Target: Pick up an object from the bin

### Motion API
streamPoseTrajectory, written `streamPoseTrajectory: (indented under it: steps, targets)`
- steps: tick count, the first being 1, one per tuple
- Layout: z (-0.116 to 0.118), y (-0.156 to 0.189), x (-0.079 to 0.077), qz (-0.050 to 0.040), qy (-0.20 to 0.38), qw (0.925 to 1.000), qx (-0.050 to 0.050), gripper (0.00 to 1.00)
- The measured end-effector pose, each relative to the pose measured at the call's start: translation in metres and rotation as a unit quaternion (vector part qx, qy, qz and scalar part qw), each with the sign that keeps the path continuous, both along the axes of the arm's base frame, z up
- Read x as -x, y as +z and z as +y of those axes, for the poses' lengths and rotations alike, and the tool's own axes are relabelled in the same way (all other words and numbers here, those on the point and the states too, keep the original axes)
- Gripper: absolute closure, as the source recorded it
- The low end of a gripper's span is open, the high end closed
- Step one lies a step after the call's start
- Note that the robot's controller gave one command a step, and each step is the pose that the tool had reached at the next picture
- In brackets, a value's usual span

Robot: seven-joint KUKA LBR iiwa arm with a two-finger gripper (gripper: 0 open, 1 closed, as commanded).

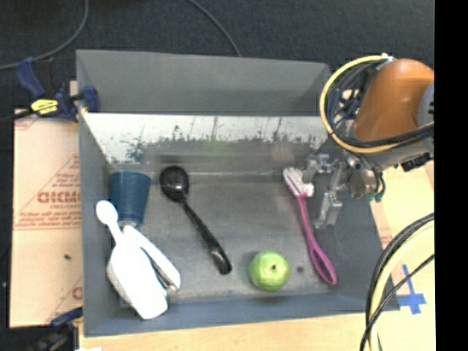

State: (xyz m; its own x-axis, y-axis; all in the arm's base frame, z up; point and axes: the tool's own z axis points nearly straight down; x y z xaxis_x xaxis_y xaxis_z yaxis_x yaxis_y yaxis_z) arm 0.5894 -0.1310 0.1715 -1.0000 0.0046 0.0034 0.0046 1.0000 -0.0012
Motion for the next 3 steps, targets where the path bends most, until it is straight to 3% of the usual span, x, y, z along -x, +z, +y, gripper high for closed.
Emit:
streamPoseTrajectory:
  steps: [1,2,3]
  targets:
    - [0.001,0.005,-0.002,-0.0039,0.002,1.0,0.001,0.0]
    - [0.051,-0.079,0.05,-0.0026,0.091,0.9958,0.0,0.0]
    - [0.058,-0.039,0.065,-0.0032,0.184,0.9829,0.001,0.0]
